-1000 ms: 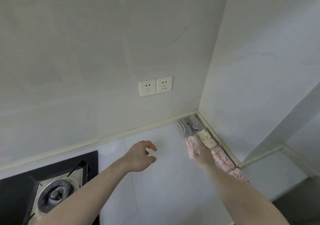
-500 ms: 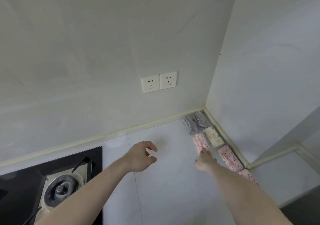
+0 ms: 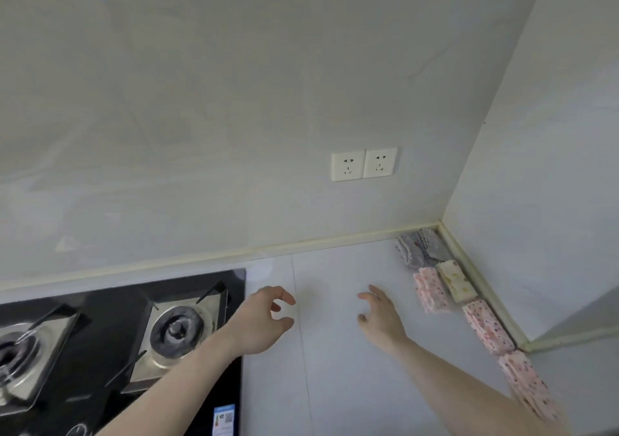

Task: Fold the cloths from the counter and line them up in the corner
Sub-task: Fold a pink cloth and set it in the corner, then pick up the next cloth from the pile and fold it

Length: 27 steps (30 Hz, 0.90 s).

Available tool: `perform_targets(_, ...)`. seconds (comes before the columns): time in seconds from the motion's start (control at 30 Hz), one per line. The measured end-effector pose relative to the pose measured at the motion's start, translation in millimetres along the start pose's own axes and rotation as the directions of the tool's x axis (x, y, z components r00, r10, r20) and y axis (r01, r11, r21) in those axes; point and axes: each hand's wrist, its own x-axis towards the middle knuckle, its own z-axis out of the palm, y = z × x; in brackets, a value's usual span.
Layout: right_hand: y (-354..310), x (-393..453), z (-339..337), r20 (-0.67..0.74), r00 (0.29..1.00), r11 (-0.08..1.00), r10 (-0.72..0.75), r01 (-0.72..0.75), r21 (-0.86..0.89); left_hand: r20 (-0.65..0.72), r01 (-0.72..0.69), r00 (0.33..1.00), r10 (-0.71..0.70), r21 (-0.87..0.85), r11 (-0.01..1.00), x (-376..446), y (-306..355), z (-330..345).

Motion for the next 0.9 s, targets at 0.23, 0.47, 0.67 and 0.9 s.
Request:
perform_targets(0.23,-168,-62,50,0.134,0.922,0.926,-0.364,0.341,0.163,-0.189,0.111,0.973,-0.129,-0.100,0.989,-115,-92,-57)
perform_targets(0.47,-326,-154,105,0.298,0.726,0.784,-0.620,0.558,0.271,-0.445,0.196,0.863,-0.240,-0.142,0.970,-261,-182,-110)
perform_targets(0.67,-421,-237,165,0.378,0.588,0.694,-0.715,0.663,0.281,-0.574,0.288,0.738,-0.354,-0.205,0.935,-386,-262,-140)
perform_targets(0.9,-496,-294,226,0.453,0.464,0.631,-0.761,0.692,0.351,-0.625,0.355,0.628,-0.463,-0.300,0.885,-479,-331,-162)
